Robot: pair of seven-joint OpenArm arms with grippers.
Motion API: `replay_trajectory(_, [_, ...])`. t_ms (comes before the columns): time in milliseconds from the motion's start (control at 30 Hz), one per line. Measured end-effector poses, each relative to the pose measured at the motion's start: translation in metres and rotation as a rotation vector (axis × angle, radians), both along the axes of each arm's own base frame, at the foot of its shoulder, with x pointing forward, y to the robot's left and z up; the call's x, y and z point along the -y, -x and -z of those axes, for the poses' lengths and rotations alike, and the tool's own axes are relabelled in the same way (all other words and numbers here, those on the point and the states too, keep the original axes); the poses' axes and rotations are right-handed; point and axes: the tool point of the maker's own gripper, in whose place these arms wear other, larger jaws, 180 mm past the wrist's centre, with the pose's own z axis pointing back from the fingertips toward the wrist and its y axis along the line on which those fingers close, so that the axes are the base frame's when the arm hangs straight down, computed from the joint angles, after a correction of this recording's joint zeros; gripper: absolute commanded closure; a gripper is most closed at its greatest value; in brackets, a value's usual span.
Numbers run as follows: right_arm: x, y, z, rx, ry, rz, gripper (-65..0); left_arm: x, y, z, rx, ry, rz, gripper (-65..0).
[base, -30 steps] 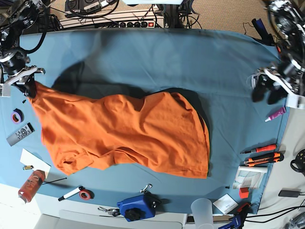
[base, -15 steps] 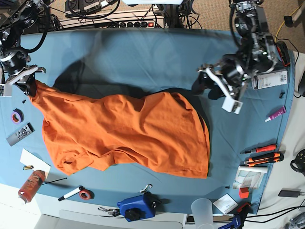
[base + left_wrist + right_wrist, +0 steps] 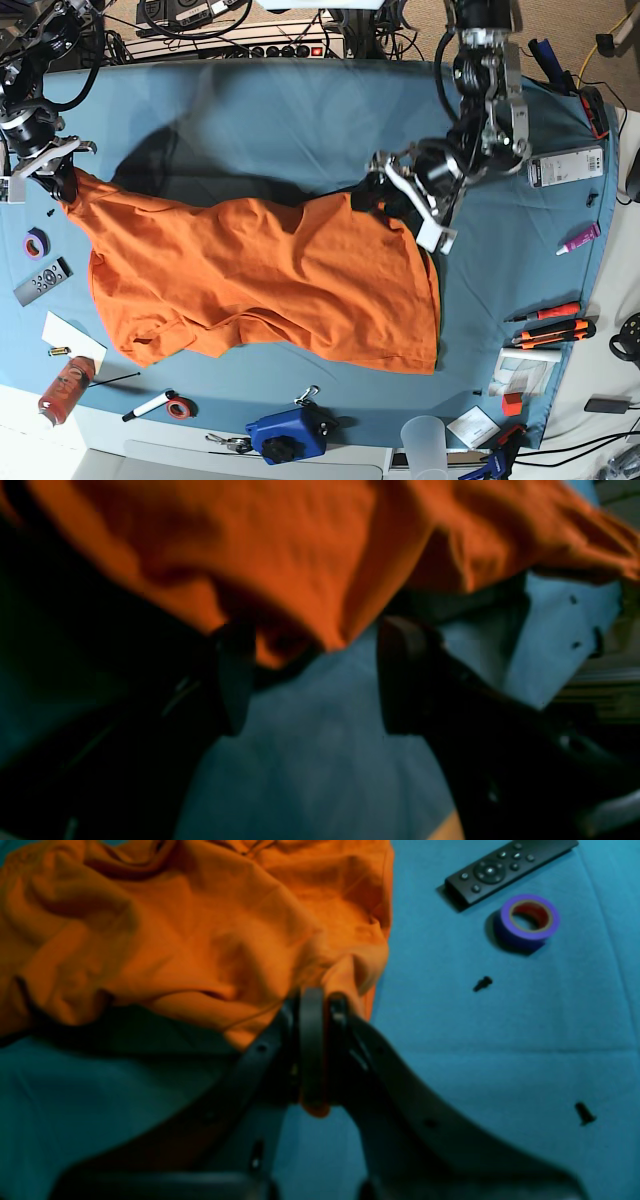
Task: Layout the t-shirt on the table in an organized manner, then fold the t-shirt properly
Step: 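Grasp the opposite shirt edge with the left gripper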
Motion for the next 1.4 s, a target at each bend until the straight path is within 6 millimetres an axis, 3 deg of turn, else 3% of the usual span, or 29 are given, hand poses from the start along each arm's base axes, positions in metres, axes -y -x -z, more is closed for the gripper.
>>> replay_trajectory(167, [0.000, 0.000, 0.000, 0.001, 0.000, 0.001, 0.0, -0.006, -0.008, 0.030, -0.101, -0.041, -0.031, -38.4])
replay_trajectory(600, [0.000, 0.000, 0.000, 0.003, 0.000, 0.000, 0.0, -0.006, -0.008, 0.033, -0.108, -0.040, -0.026, -38.4])
replay_trajectory(767, [0.000, 0.000, -0.001, 0.004, 0.000, 0.000, 0.0, -0.018, -0.016, 0.036, -0.089, -0.156, -0.021, -38.3])
replay_trajectory(933, [0.000, -0.001, -0.001, 0.007, 0.000, 0.001, 0.0, -0.033, -0.022, 0.041, -0.089, -0.243, -0.061, -28.9])
replay_trajectory(1233, [0.000, -0.001, -0.001, 0.007, 0.000, 0.001, 0.0, -0.034, -0.022, 0.042, -0.107, -0.229, -0.087, -28.4])
replay_trajectory(1400, [0.000, -0.001, -0.001, 0.007, 0.000, 0.001, 0.0, -0.020, -0.019, 0.041, -0.103, -0.209, -0.052, -24.2])
